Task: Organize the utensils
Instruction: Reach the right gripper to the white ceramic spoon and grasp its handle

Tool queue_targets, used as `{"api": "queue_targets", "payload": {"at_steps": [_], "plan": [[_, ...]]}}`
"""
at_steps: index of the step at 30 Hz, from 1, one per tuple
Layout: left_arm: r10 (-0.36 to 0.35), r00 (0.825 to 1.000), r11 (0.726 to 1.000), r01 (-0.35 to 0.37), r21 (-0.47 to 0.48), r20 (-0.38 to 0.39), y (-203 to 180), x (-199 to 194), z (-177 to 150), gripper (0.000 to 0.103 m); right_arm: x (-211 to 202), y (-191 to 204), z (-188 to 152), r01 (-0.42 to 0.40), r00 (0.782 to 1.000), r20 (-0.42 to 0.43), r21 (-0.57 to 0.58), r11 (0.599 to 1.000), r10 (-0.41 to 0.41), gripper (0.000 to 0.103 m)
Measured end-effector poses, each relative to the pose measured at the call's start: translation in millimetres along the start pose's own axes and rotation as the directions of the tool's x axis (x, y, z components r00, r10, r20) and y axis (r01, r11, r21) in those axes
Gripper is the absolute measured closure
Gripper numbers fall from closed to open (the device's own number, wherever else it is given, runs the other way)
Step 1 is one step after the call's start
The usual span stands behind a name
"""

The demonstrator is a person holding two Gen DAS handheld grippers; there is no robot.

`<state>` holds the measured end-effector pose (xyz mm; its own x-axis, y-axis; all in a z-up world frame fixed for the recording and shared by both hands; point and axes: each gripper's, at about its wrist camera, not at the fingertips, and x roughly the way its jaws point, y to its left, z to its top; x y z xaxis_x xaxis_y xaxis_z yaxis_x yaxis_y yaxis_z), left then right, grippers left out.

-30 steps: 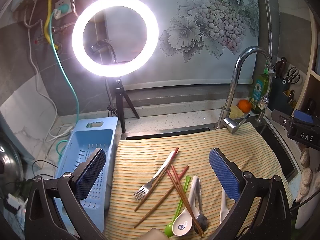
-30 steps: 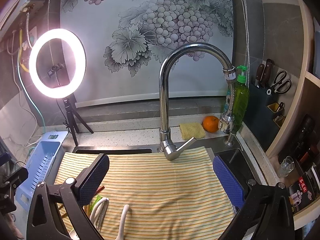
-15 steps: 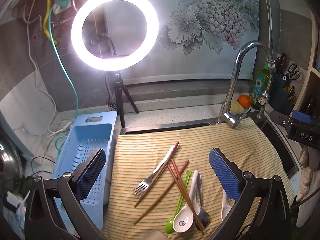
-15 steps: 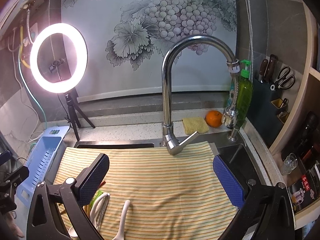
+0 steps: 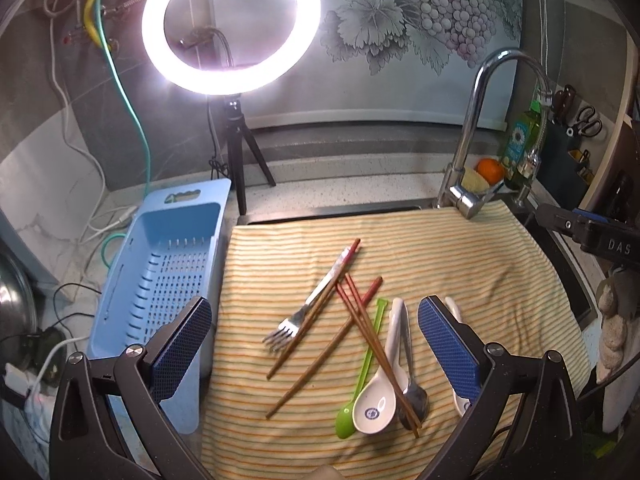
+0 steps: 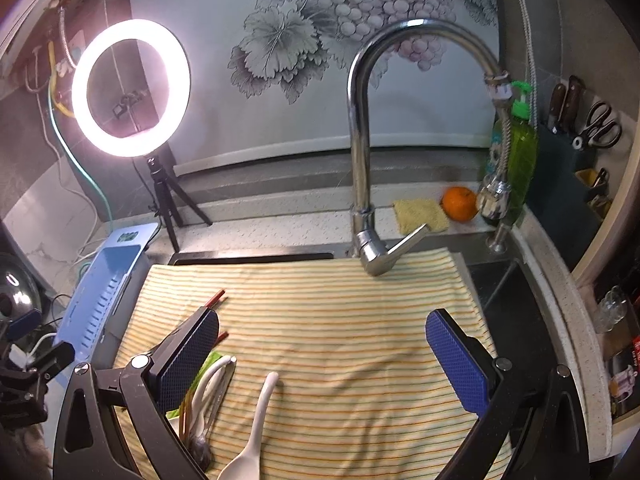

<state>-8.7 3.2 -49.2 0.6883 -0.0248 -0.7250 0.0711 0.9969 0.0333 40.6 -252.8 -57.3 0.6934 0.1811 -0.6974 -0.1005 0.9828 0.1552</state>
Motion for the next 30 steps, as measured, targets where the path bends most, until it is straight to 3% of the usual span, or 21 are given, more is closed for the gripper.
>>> {"api": "queue_targets", "payload": {"at_steps": [6,10,12,20,23,27,30], "plan": [[-0.005,0.999,0.999,0.006,0.033,-0.037,-9.0,-0.3,-17.8,0.008,15.5,-11.6,-9.8,-0.095,0.991,-0.091,0.059,0.994,0.100,0.001],[-0.009,0.998,1.000,0.009,0.003,-0.059,-17.0,-0.1,-35.5,0.010,28.1,-11.9,-15.1,-0.149,0.978,-0.146,0.019,0.989,0.151,0.003],[-0.004,0.996,1.000,0.004,-0.004,-0.085,-26.9,2.3,-47.2,0.017,35.7,-11.3,-18.5,-0.182,0.968,-0.180,-0.009,0.983,0.178,0.007],[-0.041,0.986,0.999,0.042,0.004,-0.162,-80.2,5.4,-88.2,0.021,74.1,-17.8,-36.7,-0.314,0.893,-0.341,-0.007,0.949,0.293,0.027],[-0.068,0.979,0.998,0.068,-0.003,-0.194,-95.6,10.8,-99.6,0.030,86.9,-14.2,-45.4,-0.348,0.859,-0.402,-0.004,0.937,0.318,0.037],[-0.099,0.973,0.995,0.103,0.008,-0.208,-114.2,16.7,-108.9,0.031,98.2,-6.8,-58.1,-0.403,0.806,-0.469,0.014,0.915,0.362,0.041],[-0.121,0.969,0.991,0.131,0.034,-0.216,-122.4,24.4,-110.8,0.031,105.1,-5.3,-65.3,-0.408,0.789,-0.496,0.022,0.913,0.364,0.050]]}}
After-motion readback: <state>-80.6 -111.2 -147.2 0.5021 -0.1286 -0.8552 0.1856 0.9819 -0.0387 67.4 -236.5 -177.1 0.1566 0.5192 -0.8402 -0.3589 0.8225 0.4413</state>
